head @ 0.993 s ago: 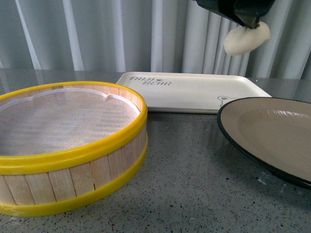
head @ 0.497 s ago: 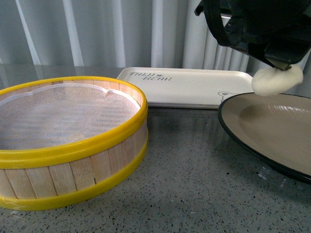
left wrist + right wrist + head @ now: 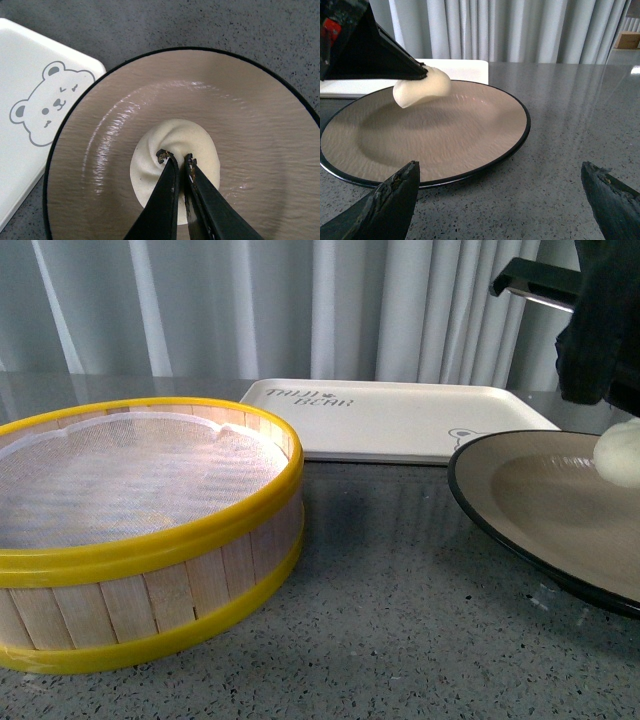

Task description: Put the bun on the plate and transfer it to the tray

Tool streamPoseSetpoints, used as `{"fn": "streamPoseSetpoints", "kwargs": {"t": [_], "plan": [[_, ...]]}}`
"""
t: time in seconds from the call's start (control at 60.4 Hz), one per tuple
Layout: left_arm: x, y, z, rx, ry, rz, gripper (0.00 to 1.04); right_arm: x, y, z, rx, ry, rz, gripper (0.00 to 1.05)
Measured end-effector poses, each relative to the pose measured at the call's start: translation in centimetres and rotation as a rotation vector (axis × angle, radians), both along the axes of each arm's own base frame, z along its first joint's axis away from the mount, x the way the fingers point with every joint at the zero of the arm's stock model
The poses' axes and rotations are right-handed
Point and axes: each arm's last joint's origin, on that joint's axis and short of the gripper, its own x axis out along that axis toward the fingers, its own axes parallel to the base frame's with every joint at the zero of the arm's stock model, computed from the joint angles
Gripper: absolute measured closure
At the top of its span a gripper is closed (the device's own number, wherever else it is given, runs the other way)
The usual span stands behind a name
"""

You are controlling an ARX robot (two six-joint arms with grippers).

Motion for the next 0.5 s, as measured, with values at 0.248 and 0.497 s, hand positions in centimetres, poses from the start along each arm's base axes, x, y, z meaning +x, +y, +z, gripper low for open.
{"fn": "streamPoseSetpoints", "kwargs": {"t": [0.248,0.497], "plan": [[-0.2,-1.2,-1.5,0.076,-0.057,-0.014,1.01,0.0,0.0,0.0,0.0,0.0,0.0,0.09],[-0.2,-1.8,-2.5,0.141,-0.1,-0.009,1.01,0.0,0.0,0.0,0.0,0.0,0.0,0.09]]}}
